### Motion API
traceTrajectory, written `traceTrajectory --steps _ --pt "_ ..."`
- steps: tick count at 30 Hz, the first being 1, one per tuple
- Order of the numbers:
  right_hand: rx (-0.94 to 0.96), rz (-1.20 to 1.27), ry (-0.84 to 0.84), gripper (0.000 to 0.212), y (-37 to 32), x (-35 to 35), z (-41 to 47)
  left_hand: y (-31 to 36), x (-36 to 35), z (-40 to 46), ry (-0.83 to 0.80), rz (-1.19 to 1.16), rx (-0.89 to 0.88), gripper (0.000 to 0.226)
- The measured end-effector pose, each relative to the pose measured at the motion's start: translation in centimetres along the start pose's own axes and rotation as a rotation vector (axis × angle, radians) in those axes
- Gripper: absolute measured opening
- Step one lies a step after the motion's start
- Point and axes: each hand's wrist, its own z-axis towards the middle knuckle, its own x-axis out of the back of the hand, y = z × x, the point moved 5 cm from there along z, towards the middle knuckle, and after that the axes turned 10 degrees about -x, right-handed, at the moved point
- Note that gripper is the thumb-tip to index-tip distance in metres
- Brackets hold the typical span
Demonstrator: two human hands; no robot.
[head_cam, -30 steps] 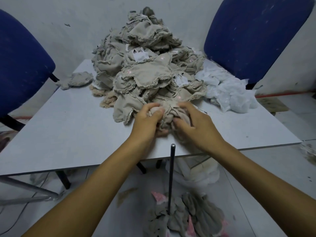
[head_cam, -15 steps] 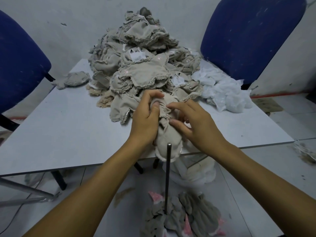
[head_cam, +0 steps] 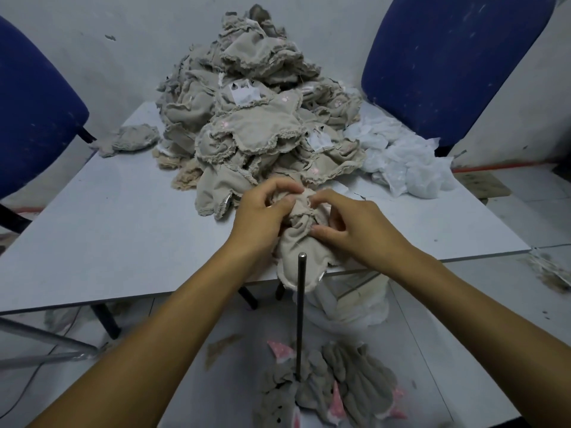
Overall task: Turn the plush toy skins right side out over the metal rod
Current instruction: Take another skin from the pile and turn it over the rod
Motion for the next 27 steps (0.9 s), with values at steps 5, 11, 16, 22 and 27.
traceTrajectory --steps 5,11,16,22,27 --pt "0.013 0.015 -0.073 0.032 -0.2 0.0 -0.1 1.0 0.4 0.4 -0.144 0.144 -0.118 0.042" --pt "0.049 0.046 0.08 0.01 -1.0 0.9 0.0 1.3 -0.1 -0.8 -0.372 0.673 -0.224 0.036" --pt "-0.017 0.168 -0.063 0.01 -1.1 0.3 0.1 1.6 0.8 -0.2 -0.422 0.744 -0.268 0.015" --pt "-0.004 0.262 -0.344 0.023 -1.5 -1.8 -0.8 1.9 0.5 -0.4 -0.326 0.67 -0.304 0.023" --pt "0.004 0.251 -0.212 0.005 -1.1 -0.6 -0.4 1.9 0.4 -1.1 -0.555 0.638 -0.275 0.024"
